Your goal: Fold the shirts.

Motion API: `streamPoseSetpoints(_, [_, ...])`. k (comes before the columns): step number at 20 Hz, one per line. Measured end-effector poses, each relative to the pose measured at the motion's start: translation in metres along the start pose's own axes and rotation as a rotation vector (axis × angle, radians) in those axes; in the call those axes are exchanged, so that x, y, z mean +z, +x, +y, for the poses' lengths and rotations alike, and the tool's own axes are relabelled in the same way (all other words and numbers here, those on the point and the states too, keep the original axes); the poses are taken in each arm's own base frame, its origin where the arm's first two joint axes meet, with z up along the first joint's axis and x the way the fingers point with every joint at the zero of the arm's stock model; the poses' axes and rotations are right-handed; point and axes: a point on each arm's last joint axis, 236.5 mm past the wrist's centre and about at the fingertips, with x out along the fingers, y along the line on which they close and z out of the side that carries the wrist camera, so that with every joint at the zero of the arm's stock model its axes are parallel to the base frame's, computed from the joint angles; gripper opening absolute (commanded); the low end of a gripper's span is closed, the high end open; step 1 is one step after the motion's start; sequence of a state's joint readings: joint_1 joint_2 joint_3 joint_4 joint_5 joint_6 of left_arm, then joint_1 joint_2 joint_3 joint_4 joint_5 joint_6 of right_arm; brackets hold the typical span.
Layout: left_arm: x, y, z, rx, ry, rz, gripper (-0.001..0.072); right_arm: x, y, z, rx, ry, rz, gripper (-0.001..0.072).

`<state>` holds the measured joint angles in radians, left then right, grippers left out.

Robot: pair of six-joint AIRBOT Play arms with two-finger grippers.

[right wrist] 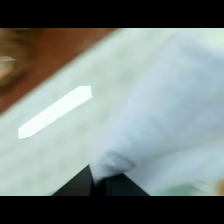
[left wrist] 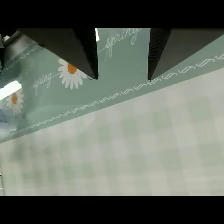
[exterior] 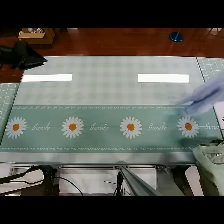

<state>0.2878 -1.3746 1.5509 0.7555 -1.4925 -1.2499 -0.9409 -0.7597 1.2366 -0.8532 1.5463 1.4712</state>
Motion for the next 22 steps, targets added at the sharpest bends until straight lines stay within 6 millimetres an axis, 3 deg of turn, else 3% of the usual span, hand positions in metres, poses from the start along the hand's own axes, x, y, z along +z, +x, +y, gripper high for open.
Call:
streamPoseSetpoints(3, [0.0, 0.002, 0.011, 0.035, 0.008, 0.006, 0.0391, -0.02, -0.036, -0.094, -0.409, 0.071, 0.07, 0.0023])
streamPoseSetpoints(6, [0.006, 0.006, 0.021, 0.058, 0.023, -0.015, 0.0391, -0.047, -0.089, -0.16, -0.762, 0.158, 0.159, 0.0023])
streamPoseSetpoints(10, [0.021, 0.013, 0.037, 0.088, 0.023, -0.063, 0.0391, -0.074, -0.157, -0.204, -1.106, 0.247, 0.241, 0.0023])
streamPoseSetpoints(12, [0.028, 0.018, 0.047, 0.103, 0.03, -0.085, 0.0391, -0.092, -0.176, -0.22, -1.226, 0.285, 0.311, 0.0023])
streamPoseSetpoints(15, [0.035, 0.024, 0.063, 0.119, 0.036, -0.102, 0.0391, -0.135, -0.18, -0.245, -1.318, 0.359, 0.487, 0.0024])
streamPoseSetpoints(19, [0.039, 0.024, 0.083, 0.146, 0.024, -0.12, 0.0391, -0.222, -0.181, -0.275, -1.368, 0.508, 0.764, 0.0025])
streamPoseSetpoints(20, [0.04, 0.023, 0.087, 0.152, 0.022, -0.123, 0.0391, -0.243, -0.181, -0.28, -1.369, 0.544, 0.809, 0.0064])
streamPoseSetpoints(22, [0.041, 0.021, 0.092, 0.161, 0.016, -0.131, 0.0391, -0.268, -0.181, -0.291, -1.379, 0.576, 0.839, 0.0502])
